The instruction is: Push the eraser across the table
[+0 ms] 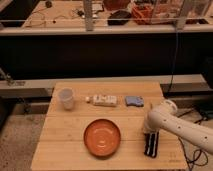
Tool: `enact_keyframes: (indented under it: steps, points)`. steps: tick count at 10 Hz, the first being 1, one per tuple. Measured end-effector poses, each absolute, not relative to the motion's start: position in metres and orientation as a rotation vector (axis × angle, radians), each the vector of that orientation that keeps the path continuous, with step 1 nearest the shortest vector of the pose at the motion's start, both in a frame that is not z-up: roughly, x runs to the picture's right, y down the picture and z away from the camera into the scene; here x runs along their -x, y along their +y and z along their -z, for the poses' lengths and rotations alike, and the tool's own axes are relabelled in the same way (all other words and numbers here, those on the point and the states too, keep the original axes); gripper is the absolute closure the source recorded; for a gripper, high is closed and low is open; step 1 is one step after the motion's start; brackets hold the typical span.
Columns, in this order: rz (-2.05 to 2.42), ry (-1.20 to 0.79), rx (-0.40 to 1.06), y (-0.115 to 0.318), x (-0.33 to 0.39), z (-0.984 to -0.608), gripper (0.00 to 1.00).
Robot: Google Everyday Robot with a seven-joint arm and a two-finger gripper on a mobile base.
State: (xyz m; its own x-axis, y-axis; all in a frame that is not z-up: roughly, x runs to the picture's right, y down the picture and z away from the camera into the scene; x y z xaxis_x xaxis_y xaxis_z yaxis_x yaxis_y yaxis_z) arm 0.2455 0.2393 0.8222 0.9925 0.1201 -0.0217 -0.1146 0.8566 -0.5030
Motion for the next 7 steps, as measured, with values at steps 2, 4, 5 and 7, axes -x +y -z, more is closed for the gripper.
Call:
enact_keyframes:
  steps: [2, 4, 5, 7]
  points:
    - [-0.128, -0.01, 0.53, 0.2396, -0.246, -0.823, 1.0]
    - [-0.13, -0.007, 0.534, 0.2404, -0.2472, -0.8234, 1.0]
    - [-0.132, -0.005, 0.537, 0.2411, -0.2478, -0.8241, 1.0]
    - [-0.135, -0.003, 0.541, 0.2412, -0.2474, -0.8252, 1.0]
